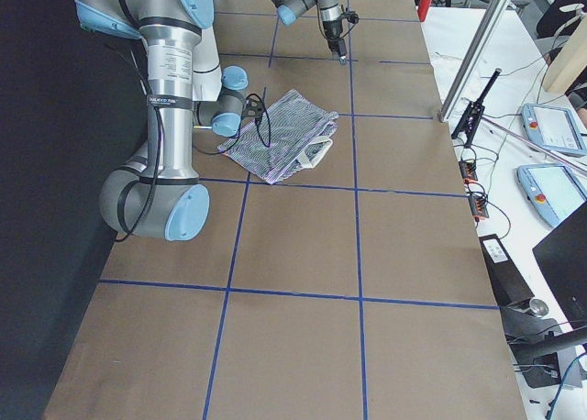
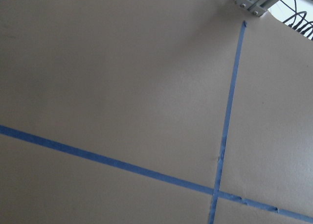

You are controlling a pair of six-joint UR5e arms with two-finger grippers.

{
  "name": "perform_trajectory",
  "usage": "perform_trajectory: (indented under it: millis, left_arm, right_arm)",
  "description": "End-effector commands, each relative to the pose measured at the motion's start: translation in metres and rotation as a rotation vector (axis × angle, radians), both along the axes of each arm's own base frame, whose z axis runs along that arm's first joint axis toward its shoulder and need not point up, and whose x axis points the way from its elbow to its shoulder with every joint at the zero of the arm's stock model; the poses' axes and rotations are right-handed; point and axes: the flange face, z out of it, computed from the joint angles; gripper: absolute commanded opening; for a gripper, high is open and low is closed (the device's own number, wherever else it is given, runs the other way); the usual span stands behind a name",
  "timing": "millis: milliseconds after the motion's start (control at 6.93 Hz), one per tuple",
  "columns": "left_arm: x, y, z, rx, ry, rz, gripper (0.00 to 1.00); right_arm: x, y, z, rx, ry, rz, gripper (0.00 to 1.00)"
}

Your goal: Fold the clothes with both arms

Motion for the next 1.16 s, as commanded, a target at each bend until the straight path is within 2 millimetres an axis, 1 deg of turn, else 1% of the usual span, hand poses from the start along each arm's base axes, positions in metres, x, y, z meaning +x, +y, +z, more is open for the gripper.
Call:
perform_trajectory:
  millis: [0,144,289,433,578,722,866,1011]
  left_arm:
    - [0.077,0.107,0.023,-0.215,-0.055,-0.021,0.95]
    - [0.084,0.132,0.014,-0.260,-0.099,-0.014,0.92]
    - [0.081,0.144,0.006,-0.268,-0.103,-0.004,0.91]
    - [0.102,0.173,0.013,-0.293,-0.120,0.030,0.88]
    - [0.106,0.174,0.017,-0.302,-0.129,0.024,0.86]
    - [0.107,0.169,0.020,-0.299,-0.137,0.009,0.86]
    - [0.108,0.165,0.018,-0.279,-0.137,-0.021,0.85]
    - [0.109,0.162,0.021,-0.279,-0.144,-0.030,0.85]
  right_arm:
    - [0.029,-0.073,-0.033,0.028,-0.070,0.169,1.00]
    - [0.031,-0.085,-0.033,0.032,-0.068,0.197,1.00]
    - [0.024,-0.089,-0.022,0.027,-0.046,0.201,1.00]
    - [0.020,-0.094,-0.027,0.032,-0.054,0.206,1.00]
    - [0.021,-0.097,-0.029,0.035,-0.058,0.212,1.00]
    - [0.021,-0.097,-0.029,0.034,-0.058,0.213,1.00]
    - [0.021,-0.097,-0.029,0.035,-0.058,0.212,1.00]
    - [0.020,-0.098,-0.027,0.034,-0.054,0.213,1.00]
